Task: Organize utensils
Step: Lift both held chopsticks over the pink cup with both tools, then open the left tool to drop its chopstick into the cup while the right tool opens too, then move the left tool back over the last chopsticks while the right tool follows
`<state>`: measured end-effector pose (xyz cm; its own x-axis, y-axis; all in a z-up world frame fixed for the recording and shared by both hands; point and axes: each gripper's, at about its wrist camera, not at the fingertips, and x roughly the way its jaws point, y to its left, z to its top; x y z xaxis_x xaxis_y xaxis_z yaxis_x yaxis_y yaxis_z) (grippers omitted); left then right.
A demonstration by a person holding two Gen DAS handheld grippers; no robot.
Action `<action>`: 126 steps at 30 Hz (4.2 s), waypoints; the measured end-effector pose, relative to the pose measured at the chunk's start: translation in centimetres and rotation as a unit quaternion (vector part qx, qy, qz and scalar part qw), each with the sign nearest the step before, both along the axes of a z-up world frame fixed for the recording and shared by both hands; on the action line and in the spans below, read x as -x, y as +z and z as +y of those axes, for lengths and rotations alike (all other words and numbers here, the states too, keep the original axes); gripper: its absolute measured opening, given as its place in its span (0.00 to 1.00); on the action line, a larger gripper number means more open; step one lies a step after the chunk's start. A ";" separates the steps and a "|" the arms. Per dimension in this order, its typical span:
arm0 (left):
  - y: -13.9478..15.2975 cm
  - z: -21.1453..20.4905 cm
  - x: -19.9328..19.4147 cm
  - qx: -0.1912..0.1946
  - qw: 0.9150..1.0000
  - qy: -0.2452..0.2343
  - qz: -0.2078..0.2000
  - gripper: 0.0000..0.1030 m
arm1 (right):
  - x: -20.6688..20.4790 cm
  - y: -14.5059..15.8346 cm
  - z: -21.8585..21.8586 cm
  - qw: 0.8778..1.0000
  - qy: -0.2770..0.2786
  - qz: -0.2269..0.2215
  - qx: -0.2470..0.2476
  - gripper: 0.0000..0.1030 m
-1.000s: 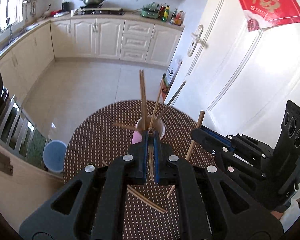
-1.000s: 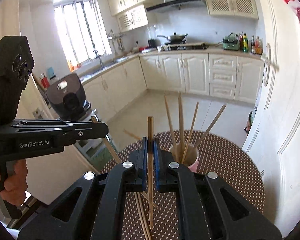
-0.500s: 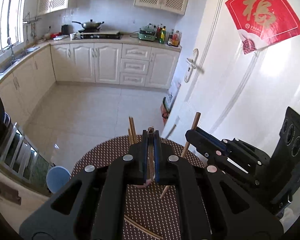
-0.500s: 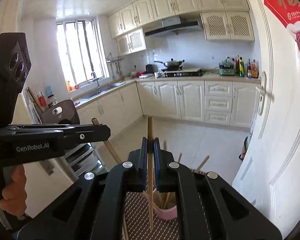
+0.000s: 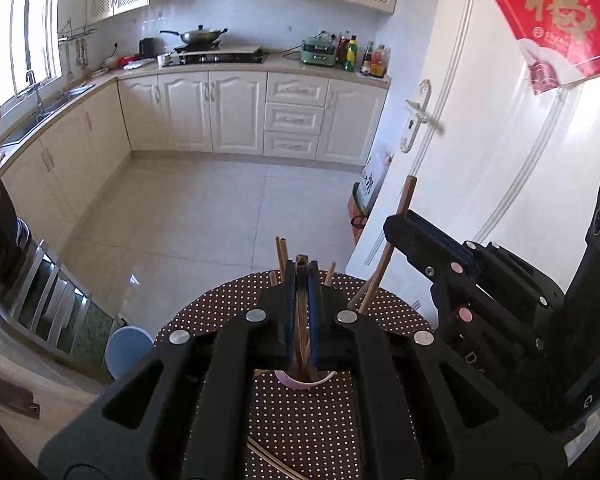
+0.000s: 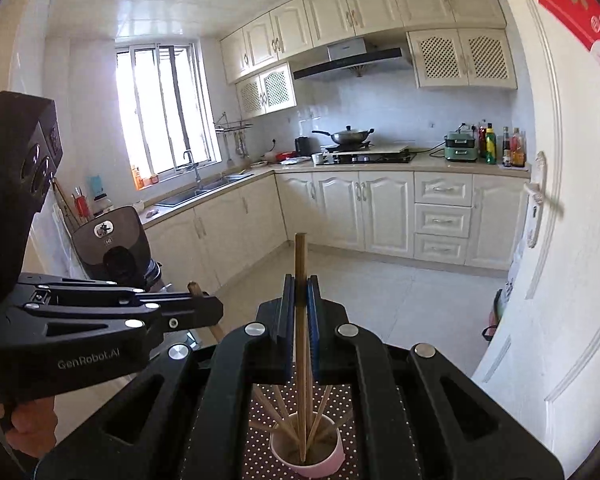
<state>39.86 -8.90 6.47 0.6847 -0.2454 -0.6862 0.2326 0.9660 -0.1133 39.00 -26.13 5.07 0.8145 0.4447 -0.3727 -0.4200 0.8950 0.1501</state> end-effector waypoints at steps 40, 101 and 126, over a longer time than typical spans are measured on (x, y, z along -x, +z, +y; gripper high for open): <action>-4.4 -0.6 -1.5 -0.058 0.996 0.054 0.043 0.26 | -1.6 -5.4 0.5 0.998 0.034 0.055 0.008 0.05; -5.7 9.1 7.6 -0.022 0.991 0.112 0.073 0.72 | 8.3 -9.0 1.7 0.991 0.008 0.129 0.028 0.11; -18.2 15.0 7.5 0.023 0.959 0.173 0.224 0.72 | 5.2 -21.4 12.9 0.925 0.133 0.321 0.157 0.14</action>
<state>32.32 6.10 -11.68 0.3704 -0.0938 -0.9241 -0.1821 0.9682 -0.1713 33.83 -13.23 -16.38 0.2584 0.3866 -0.8853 -0.5468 0.8140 0.1959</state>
